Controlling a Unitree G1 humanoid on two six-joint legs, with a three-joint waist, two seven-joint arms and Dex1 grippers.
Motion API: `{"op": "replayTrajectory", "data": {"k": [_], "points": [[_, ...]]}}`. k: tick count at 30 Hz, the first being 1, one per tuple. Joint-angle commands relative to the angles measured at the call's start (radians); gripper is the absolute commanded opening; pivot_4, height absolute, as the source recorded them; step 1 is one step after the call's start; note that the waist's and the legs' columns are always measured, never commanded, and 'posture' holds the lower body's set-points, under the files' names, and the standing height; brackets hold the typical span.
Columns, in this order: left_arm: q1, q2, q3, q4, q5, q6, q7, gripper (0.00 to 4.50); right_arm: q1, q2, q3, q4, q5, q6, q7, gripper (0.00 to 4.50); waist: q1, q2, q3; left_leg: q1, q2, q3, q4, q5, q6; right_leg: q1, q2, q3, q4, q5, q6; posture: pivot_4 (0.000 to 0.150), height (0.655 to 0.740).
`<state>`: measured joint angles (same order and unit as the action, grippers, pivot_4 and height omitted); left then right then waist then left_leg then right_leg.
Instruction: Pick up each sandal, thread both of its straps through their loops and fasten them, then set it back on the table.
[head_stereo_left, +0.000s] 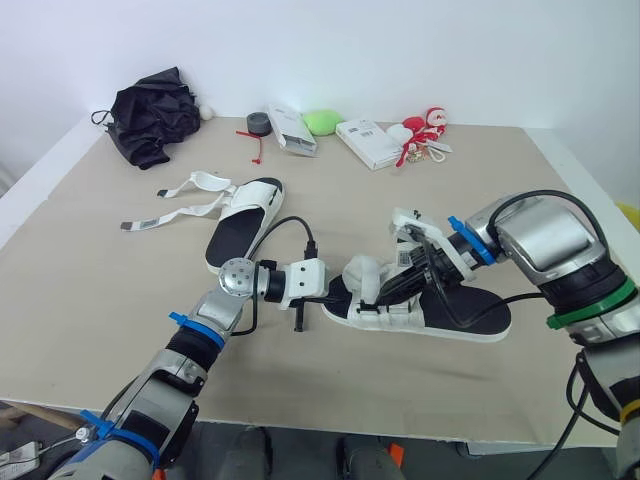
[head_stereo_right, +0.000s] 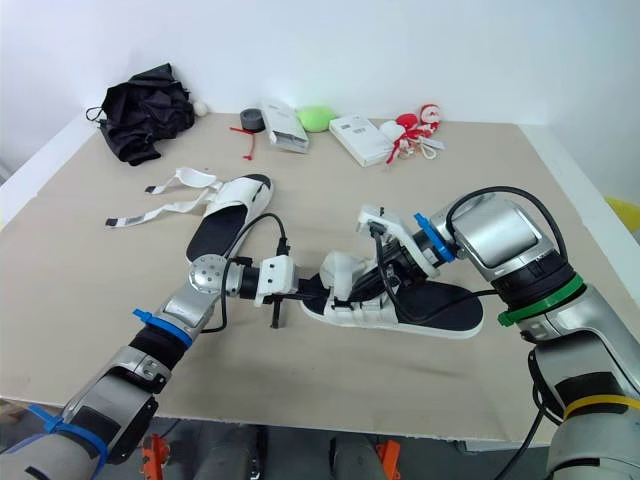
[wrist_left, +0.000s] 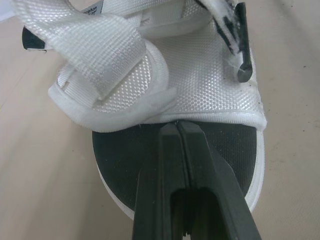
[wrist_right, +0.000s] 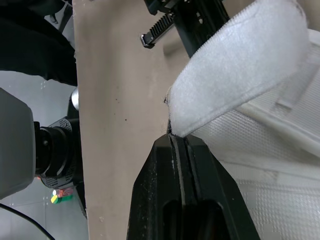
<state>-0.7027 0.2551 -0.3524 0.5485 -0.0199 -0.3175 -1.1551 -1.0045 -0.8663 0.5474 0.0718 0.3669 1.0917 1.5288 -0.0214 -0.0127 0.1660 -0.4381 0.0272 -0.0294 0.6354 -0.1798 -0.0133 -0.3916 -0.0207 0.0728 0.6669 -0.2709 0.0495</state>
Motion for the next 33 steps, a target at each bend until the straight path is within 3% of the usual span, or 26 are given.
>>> {"op": "replayTrajectory", "data": {"k": [1,9,15,24,33], "points": [[0.035,0.006,-0.029,0.013,0.029,0.029,-0.010,0.00,0.006,-0.006,0.014,-0.040,0.008,0.016,0.015,0.05,0.000,0.000,0.000,0.000,0.000,0.000,0.000,0.000,0.000,0.000,0.000,0.000,0.000,0.000,0.000,0.150,0.7380],[0.047,0.006,-0.034,0.000,0.030,0.036,-0.012,0.00,-0.025,0.034,0.048,0.022,-0.035,0.009,0.004,0.05,0.000,0.000,-0.001,0.001,0.000,0.000,0.000,0.000,0.000,0.001,0.000,0.000,0.000,0.000,0.000,0.150,0.7380],[0.057,0.007,-0.037,-0.011,0.030,0.043,-0.014,0.00,-0.052,0.027,0.179,0.140,-0.164,-0.153,0.077,0.05,0.001,0.001,-0.001,0.001,0.000,0.000,0.000,0.000,0.000,0.001,0.000,-0.001,0.000,0.000,0.000,0.150,0.7380],[0.077,0.017,-0.035,-0.034,0.030,0.057,-0.011,0.00,-0.102,-0.059,0.296,0.116,-0.071,-0.258,0.086,0.05,0.003,0.001,-0.001,0.001,-0.001,-0.001,0.000,-0.001,-0.001,0.002,-0.001,-0.002,0.000,0.000,0.001,0.150,0.7380],[0.086,0.019,-0.038,-0.043,0.031,0.067,-0.009,0.00,-0.125,0.005,0.110,0.188,-0.011,-0.313,0.085,0.05,0.000,0.001,-0.001,0.001,-0.001,-0.001,0.000,-0.001,-0.001,0.002,-0.002,-0.002,0.000,0.000,0.000,0.150,0.7380]]}}
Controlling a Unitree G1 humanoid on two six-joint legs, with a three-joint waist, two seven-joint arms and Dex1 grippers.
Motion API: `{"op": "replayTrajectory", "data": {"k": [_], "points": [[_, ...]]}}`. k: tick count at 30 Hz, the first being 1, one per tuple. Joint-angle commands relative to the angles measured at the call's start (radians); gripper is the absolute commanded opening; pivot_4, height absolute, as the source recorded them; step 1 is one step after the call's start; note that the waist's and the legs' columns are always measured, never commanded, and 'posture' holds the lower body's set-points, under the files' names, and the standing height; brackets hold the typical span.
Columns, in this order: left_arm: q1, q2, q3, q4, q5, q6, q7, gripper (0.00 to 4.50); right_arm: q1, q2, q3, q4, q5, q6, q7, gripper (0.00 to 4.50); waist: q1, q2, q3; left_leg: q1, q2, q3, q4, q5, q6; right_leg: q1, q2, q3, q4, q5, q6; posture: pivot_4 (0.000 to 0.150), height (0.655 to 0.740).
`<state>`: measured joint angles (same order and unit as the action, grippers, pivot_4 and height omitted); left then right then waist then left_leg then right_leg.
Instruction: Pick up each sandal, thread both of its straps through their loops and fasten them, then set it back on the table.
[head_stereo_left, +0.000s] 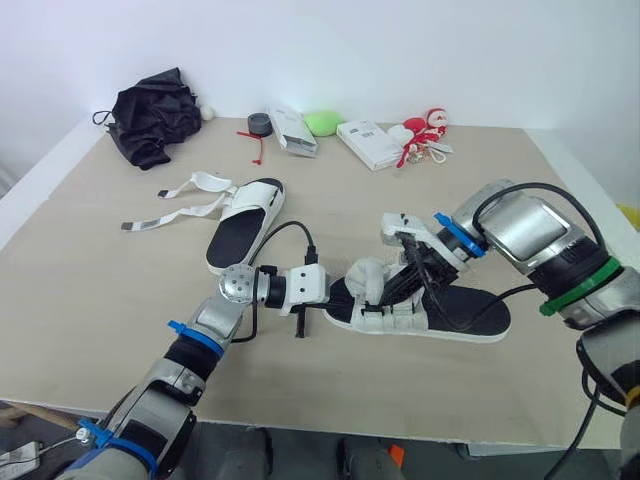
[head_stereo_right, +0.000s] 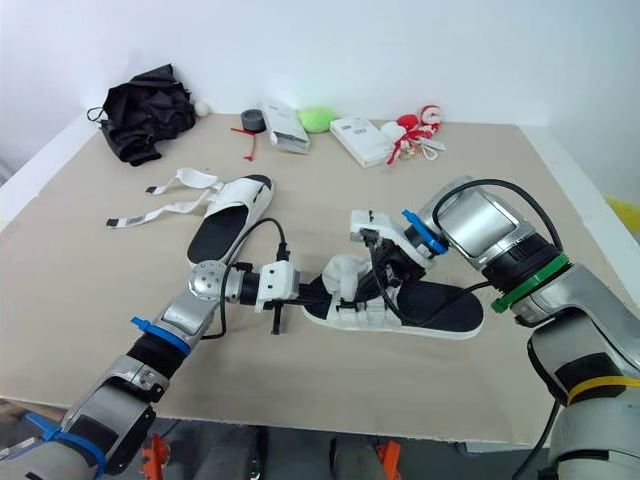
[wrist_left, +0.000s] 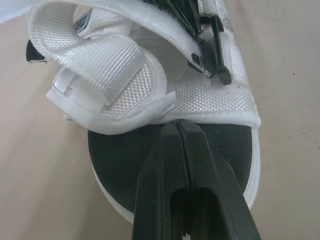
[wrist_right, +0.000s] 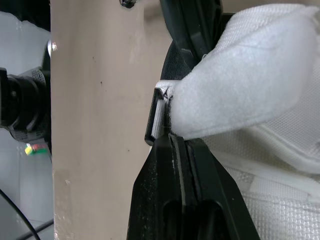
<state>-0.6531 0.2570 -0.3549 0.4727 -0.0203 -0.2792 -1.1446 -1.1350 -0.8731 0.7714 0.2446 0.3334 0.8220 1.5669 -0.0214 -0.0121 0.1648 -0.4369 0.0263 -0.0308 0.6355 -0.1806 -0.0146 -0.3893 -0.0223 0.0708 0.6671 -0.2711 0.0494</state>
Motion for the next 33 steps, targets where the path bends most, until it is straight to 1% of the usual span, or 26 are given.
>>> {"op": "replayTrajectory", "data": {"k": [1,5,6,7,9,11,12,13,19,23,25,28,30,33], "points": [[0.036,0.017,-0.035,0.033,0.031,0.029,-0.019,0.00,0.012,0.013,-0.135,0.013,0.024,-0.049,0.044,0.05,0.000,0.000,0.000,0.000,0.000,0.000,0.000,0.000,0.000,0.000,0.001,0.000,0.001,0.000,0.000,0.150,0.7380],[0.034,0.018,-0.035,0.035,0.031,0.029,-0.021,0.00,0.056,-0.002,-0.195,-0.027,0.025,-0.044,0.041,0.05,0.000,0.000,0.000,0.000,0.000,0.000,0.000,0.000,0.000,0.000,0.001,0.000,0.001,0.000,0.000,0.150,0.7380],[0.034,0.018,-0.035,0.036,0.032,0.029,-0.022,0.00,0.069,-0.009,-0.209,-0.044,0.028,-0.033,0.042,0.34,0.000,0.000,0.000,0.000,0.000,0.000,0.000,0.000,0.000,0.000,0.001,0.000,0.001,0.000,0.000,0.150,0.7380],[0.033,0.018,-0.035,0.037,0.032,0.028,-0.022,0.00,0.079,-0.014,-0.219,-0.057,0.030,-0.021,0.042,0.54,0.000,0.000,0.000,0.000,0.000,0.000,0.000,0.000,0.000,0.000,0.001,0.000,0.001,0.000,0.000,0.150,0.7380],[0.030,0.017,-0.035,0.041,0.032,0.027,-0.022,0.00,0.100,-0.027,-0.240,-0.090,0.038,0.001,0.044,1.32,0.000,0.000,0.000,0.000,0.000,0.000,0.000,0.000,0.000,0.000,0.001,0.000,0.001,0.000,0.000,0.150,0.7380],[0.026,0.016,-0.035,0.045,0.033,0.026,-0.022,0.00,0.119,-0.039,-0.255,-0.116,0.040,0.015,0.039,1.88,0.000,0.000,0.000,0.000,0.000,0.000,0.000,0.000,0.000,0.000,0.001,0.000,0.001,0.000,0.000,0.150,0.7380],[0.023,0.015,-0.035,0.047,0.033,0.025,-0.023,0.00,0.133,-0.052,-0.263,-0.135,0.043,0.021,0.036,2.47,0.000,0.000,0.000,0.000,0.000,0.000,0.000,0.000,0.000,0.000,0.001,0.000,0.001,0.000,0.000,0.150,0.7380],[0.022,0.015,-0.035,0.048,0.033,0.025,-0.023,0.00,0.149,-0.067,-0.274,-0.156,0.049,0.027,0.038,2.78,0.000,0.000,0.000,0.000,0.000,0.000,0.001,0.000,0.000,0.000,0.001,0.000,0.001,0.000,0.000,0.150,0.7380],[0.018,0.016,-0.037,0.055,0.034,0.020,-0.029,0.00,0.190,-0.091,-0.369,-0.210,0.104,0.108,-0.003,2.78,0.000,0.000,0.000,0.000,0.000,0.000,0.001,0.000,0.000,0.000,0.001,0.001,0.001,0.000,0.000,0.150,0.7380],[0.012,0.013,-0.039,0.064,0.034,0.016,-0.032,0.00,0.175,-0.075,-0.429,-0.248,0.141,0.195,-0.056,2.78,0.000,0.000,0.000,0.001,0.001,0.000,0.001,0.001,0.000,0.000,0.001,0.001,0.001,0.001,-0.001,0.150,0.7380],[0.009,0.011,-0.039,0.068,0.035,0.014,-0.031,0.00,0.162,-0.062,-0.440,-0.282,0.134,0.243,-0.114,2.78,0.000,0.000,0.000,0.001,0.001,0.000,0.001,0.001,0.000,0.000,0.001,0.001,0.001,0.001,-0.001,0.150,0.7380],[0.012,0.007,-0.039,0.067,0.035,0.014,-0.029,0.00,0.175,-0.079,-0.451,-0.403,0.113,0.299,-0.216,2.78,0.001,0.000,0.000,0.000,0.001,0.000,0.001,0.001,0.000,0.000,0.001,0.001,0.001,0.000,-0.001,0.150,0.7380],[0.017,0.007,-0.039,0.066,0.036,0.012,-0.029,0.00,0.197,-0.098,-0.440,-0.481,0.078,0.297,-0.279,2.78,0.001,0.001,0.000,0.000,0.000,0.000,0.001,0.001,0.000,0.000,0.001,0.001,0.001,0.000,0.000,0.150,0.7380],[0.020,0.007,-0.039,0.067,0.036,0.011,-0.027,0.00,0.256,-0.149,-0.400,-0.619,0.014,0.235,-0.331,2.78,0.001,0.000,0.000,0.000,0.000,0.000,0.001,0.001,0.000,-0.001,0.001,0.000,0.001,0.000,0.000,0.150,0.7380]]}}
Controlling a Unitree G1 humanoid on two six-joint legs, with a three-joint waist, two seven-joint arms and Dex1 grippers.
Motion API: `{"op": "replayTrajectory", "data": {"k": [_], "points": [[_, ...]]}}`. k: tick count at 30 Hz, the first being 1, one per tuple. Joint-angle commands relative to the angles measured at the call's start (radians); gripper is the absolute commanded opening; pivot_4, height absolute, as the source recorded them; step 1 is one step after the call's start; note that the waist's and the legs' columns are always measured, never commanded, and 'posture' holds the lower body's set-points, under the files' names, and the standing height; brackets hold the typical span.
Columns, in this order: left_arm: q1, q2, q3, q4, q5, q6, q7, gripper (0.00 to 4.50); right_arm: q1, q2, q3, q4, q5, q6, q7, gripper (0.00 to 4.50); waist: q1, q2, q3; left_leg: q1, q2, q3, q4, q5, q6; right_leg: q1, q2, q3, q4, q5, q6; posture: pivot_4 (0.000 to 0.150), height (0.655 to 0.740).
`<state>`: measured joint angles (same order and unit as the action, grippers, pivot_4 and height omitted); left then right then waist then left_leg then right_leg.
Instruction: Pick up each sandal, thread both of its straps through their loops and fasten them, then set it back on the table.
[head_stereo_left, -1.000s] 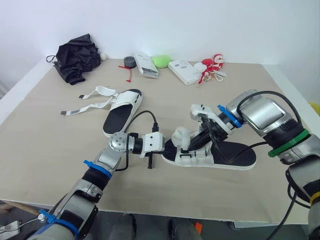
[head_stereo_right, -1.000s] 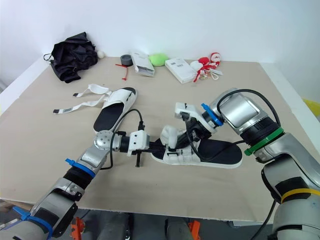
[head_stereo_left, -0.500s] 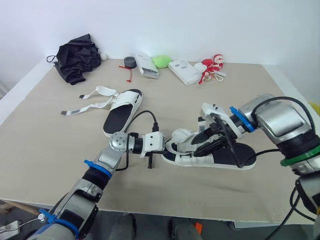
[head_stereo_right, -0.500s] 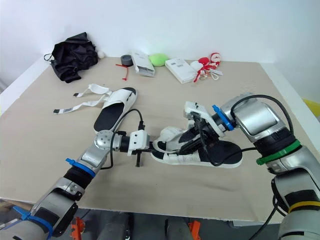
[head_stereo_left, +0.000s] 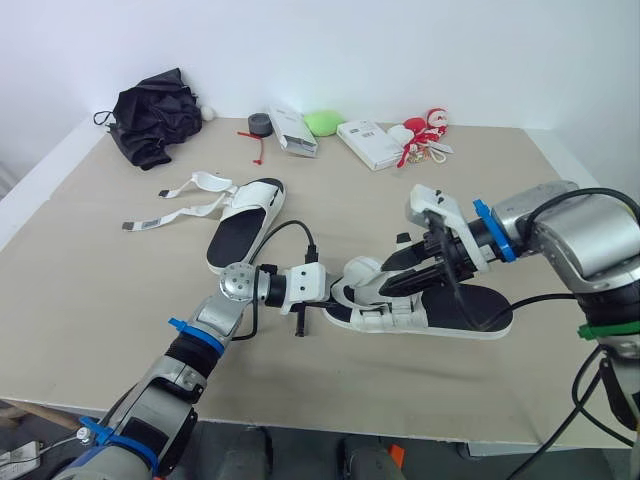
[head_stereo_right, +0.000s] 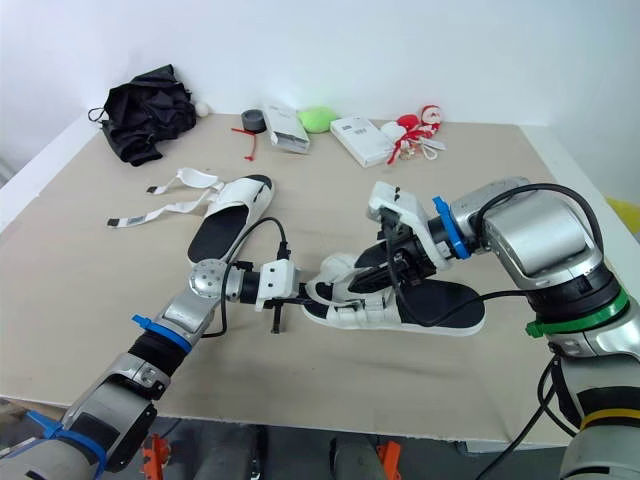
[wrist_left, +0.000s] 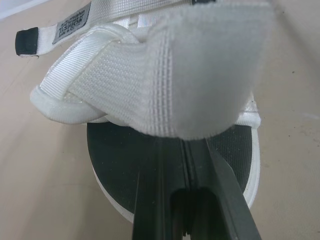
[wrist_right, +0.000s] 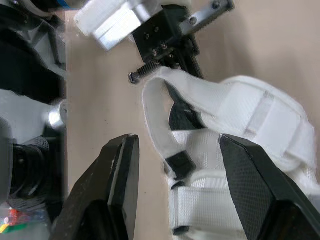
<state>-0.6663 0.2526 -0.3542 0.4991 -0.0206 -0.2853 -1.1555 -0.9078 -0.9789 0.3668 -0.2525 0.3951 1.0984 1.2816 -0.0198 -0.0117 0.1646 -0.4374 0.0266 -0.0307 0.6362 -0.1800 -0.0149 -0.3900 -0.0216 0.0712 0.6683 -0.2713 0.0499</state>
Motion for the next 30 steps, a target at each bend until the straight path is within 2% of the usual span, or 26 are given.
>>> {"op": "replayTrajectory", "data": {"k": [1,14,29,30], "points": [[0.033,0.010,-0.039,0.041,0.036,0.018,-0.016,0.00,0.042,-0.052,0.007,-0.151,-0.053,-0.047,-0.056,2.78,-0.001,0.000,0.000,0.000,0.000,0.000,0.000,0.000,0.000,0.000,0.000,0.000,0.000,0.000,0.000,0.150,0.7380],[0.017,0.002,-0.040,0.064,0.040,0.002,-0.014,0.00,0.054,-0.009,0.038,-0.265,-0.068,-0.006,-0.157,2.78,-0.001,0.000,0.000,0.001,0.000,0.001,0.000,0.001,0.000,0.000,0.000,0.001,0.000,0.001,0.000,0.150,0.7380],[0.017,-0.002,-0.041,0.073,0.042,-0.006,-0.009,0.00,0.044,0.028,0.110,-0.242,-0.102,-0.038,-0.176,2.78,-0.001,0.000,0.000,0.001,0.000,0.001,0.001,0.001,0.000,0.001,0.000,0.001,0.000,0.001,0.000,0.150,0.7380],[0.017,-0.003,-0.040,0.074,0.042,-0.006,-0.008,0.00,0.043,0.032,0.113,-0.240,-0.104,-0.039,-0.174,2.56,-0.001,0.000,0.000,0.001,0.000,0.001,0.001,0.001,0.000,0.001,0.000,0.001,0.000,0.001,0.000,0.150,0.7380]]}}
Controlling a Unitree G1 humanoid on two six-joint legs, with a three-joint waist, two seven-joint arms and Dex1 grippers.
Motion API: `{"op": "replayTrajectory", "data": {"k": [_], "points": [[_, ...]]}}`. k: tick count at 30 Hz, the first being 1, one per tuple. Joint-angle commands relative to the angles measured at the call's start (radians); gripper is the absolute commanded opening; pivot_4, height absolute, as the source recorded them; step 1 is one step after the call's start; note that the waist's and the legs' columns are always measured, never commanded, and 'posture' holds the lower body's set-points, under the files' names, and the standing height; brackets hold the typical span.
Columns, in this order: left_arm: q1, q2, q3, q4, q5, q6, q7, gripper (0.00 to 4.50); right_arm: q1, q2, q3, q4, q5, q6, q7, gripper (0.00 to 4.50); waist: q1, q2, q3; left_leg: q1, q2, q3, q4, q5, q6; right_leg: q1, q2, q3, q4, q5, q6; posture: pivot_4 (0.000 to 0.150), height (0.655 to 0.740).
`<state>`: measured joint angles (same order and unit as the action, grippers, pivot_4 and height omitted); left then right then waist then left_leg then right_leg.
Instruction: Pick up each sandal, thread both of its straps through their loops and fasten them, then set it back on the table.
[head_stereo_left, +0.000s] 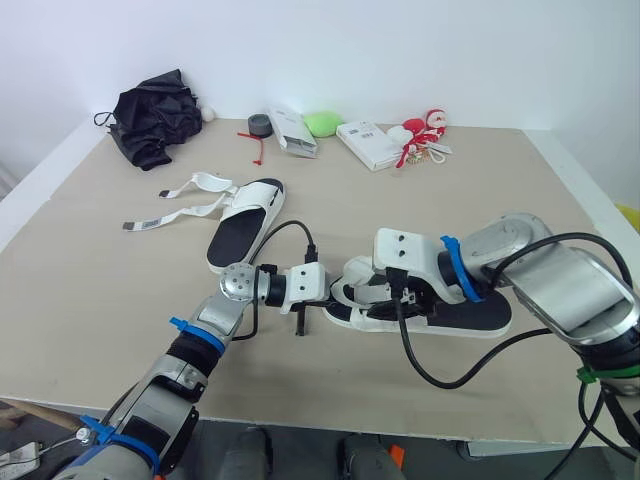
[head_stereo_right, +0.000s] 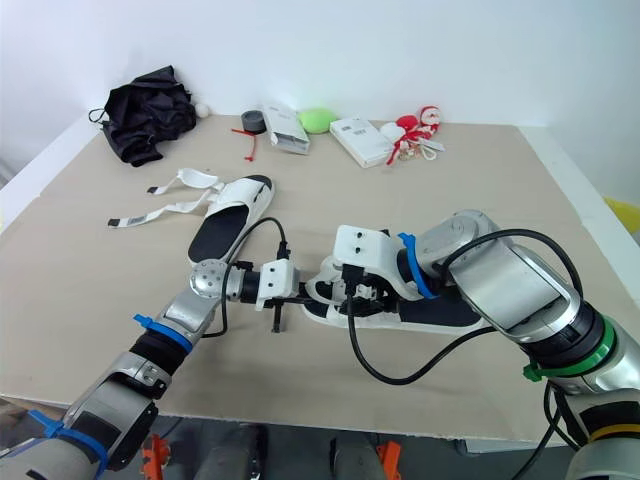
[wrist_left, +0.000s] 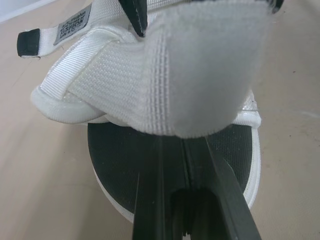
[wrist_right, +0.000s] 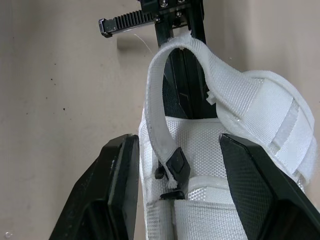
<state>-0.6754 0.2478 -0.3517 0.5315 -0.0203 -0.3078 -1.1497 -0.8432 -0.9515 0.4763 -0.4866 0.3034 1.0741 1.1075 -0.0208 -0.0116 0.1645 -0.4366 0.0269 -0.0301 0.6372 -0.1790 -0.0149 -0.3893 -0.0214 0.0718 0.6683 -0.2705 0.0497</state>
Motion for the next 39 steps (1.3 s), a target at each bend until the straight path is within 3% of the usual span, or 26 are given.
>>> {"op": "replayTrajectory", "data": {"k": [1,6,8,18,22,27,39], "points": [[0.026,0.002,-0.043,0.042,0.042,0.016,-0.013,0.00,-0.023,0.008,0.005,-0.005,-0.013,-0.015,0.001,2.28,0.000,0.000,0.000,0.000,0.000,0.000,0.000,0.000,0.000,0.000,0.000,0.000,0.000,0.000,0.000,0.150,0.7380],[0.026,0.002,-0.042,0.044,0.042,0.015,-0.012,0.00,-0.025,0.019,0.011,-0.002,-0.016,-0.018,0.006,0.48,0.000,0.000,0.000,0.000,0.000,0.000,0.000,0.000,0.000,0.000,0.000,0.000,0.000,0.000,0.000,0.150,0.7380],[0.025,0.001,-0.041,0.045,0.042,0.014,-0.010,0.00,-0.024,0.020,0.014,-0.003,-0.017,-0.020,0.011,0.07,0.000,0.000,0.000,0.000,0.000,0.000,0.000,0.000,0.000,0.000,0.000,0.000,0.000,0.000,0.000,0.150,0.7380],[0.022,0.000,-0.039,0.054,0.043,0.013,-0.005,0.00,-0.035,0.043,-0.018,0.033,0.010,0.020,0.008,0.07,0.000,0.000,0.000,0.000,0.000,0.000,0.000,0.000,0.000,0.000,0.000,0.000,0.000,0.000,0.000,0.150,0.7380],[0.018,-0.003,-0.038,0.060,0.043,0.012,-0.002,0.00,-0.138,0.175,-0.216,0.216,0.169,0.266,0.000,0.07,0.001,0.000,0.000,0.000,0.000,0.000,0.001,0.001,0.001,0.000,0.000,0.000,0.000,0.002,0.000,0.150,0.7380],[0.020,-0.005,-0.038,0.061,0.043,0.010,0.001,0.00,-0.195,0.242,-0.375,0.359,0.272,0.479,-0.023,0.07,0.002,0.000,0.000,0.000,0.000,0.000,0.000,0.003,0.002,0.001,-0.001,0.000,0.000,0.004,-0.001,0.150,0.7380],[0.034,-0.001,-0.040,0.049,0.042,0.018,0.000,0.00,-0.053,0.255,-0.491,0.436,0.489,0.540,-0.338,0.07,0.000,-0.001,-0.001,0.000,0.000,0.000,0.000,0.003,0.002,0.000,0.000,0.000,0.000,0.004,0.000,0.150,0.7380]]}}
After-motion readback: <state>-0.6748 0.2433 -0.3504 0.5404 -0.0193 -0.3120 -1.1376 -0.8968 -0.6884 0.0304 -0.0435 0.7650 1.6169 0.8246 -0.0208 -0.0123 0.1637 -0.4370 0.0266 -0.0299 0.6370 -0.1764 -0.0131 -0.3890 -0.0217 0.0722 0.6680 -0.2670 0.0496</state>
